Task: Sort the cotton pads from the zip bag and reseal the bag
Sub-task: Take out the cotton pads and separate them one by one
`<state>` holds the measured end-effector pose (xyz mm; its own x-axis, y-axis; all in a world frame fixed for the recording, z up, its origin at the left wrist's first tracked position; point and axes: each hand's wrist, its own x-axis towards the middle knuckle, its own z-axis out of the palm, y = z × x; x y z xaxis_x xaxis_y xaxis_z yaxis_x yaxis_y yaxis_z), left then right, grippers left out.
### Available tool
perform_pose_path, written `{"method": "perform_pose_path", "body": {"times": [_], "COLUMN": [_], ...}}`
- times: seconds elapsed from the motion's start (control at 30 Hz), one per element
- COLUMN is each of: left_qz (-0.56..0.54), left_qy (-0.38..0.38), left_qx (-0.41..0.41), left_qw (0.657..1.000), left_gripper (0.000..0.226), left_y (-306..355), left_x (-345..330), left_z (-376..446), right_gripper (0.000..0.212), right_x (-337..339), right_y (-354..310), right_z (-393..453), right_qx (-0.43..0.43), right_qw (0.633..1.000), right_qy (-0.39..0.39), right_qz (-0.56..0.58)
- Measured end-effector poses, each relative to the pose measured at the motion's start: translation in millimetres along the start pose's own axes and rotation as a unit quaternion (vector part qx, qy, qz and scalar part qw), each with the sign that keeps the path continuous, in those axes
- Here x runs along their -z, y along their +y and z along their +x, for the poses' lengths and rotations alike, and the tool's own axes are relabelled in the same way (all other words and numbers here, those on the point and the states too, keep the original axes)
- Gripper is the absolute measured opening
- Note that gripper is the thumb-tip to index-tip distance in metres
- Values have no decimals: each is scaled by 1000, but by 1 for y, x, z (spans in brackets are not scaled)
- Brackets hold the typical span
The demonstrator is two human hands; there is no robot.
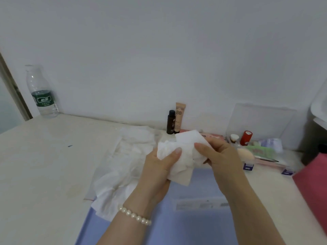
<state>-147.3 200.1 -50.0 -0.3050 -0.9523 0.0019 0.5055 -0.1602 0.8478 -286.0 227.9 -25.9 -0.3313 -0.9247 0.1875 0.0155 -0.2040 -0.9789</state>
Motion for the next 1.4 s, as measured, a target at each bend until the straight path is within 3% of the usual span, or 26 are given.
{"method": "perform_pose_path", "body": {"times": [0.1, 0.27, 0.37, 0.5, 0.6, 0.73, 0.83, 0.97, 1.07, 1.23, 1.4], "left_qz": [-16, -26, -6, -25, 7, 58, 72, 66, 68, 52, 55], "left_qy": [-8, 25, 38, -26, -60, -68, -70, -63, -61, -69, -60], "left_qx": [-12, 0, 7, 68, 54, 49, 50, 41, 49, 101, 115], "left_qw": [1000, 999, 999, 997, 997, 995, 994, 995, 995, 991, 990], "left_gripper": [42, 34, 32, 22, 25, 23, 23, 22, 18, 32, 31], "left_y": [-1, -5, -5, -2, 2, 5, 6, 7, 8, 10, 9], "left_x": [1, 3, 1, 1, 7, 12, 14, 15, 12, 11, 12], "left_z": [-2, -10, -15, -19, -19, -19, -17, -16, -18, -19, -20], "right_gripper": [7, 4, 16, 24, 18, 22, 27, 35, 29, 21, 5], "right_x": [6, 10, 6, 5, 5, 8, 10, 8, 8, 13, 13], "right_y": [-2, -4, -6, -1, 5, -3, -20, -25, -15, -6, -11], "right_z": [3, -8, -28, -48, -54, -54, -49, -42, -41, -39, -43], "right_qx": [-23, -45, -88, -103, -94, -44, 3, -8, -23, -14, -3], "right_qw": [999, 989, 979, 974, 969, 981, 993, 997, 997, 998, 994], "right_qy": [1, 84, 31, 20, 55, 52, 13, -57, -67, -63, -111], "right_qz": [34, 116, 183, 199, 220, 180, 118, 54, 22, -6, -19]}}
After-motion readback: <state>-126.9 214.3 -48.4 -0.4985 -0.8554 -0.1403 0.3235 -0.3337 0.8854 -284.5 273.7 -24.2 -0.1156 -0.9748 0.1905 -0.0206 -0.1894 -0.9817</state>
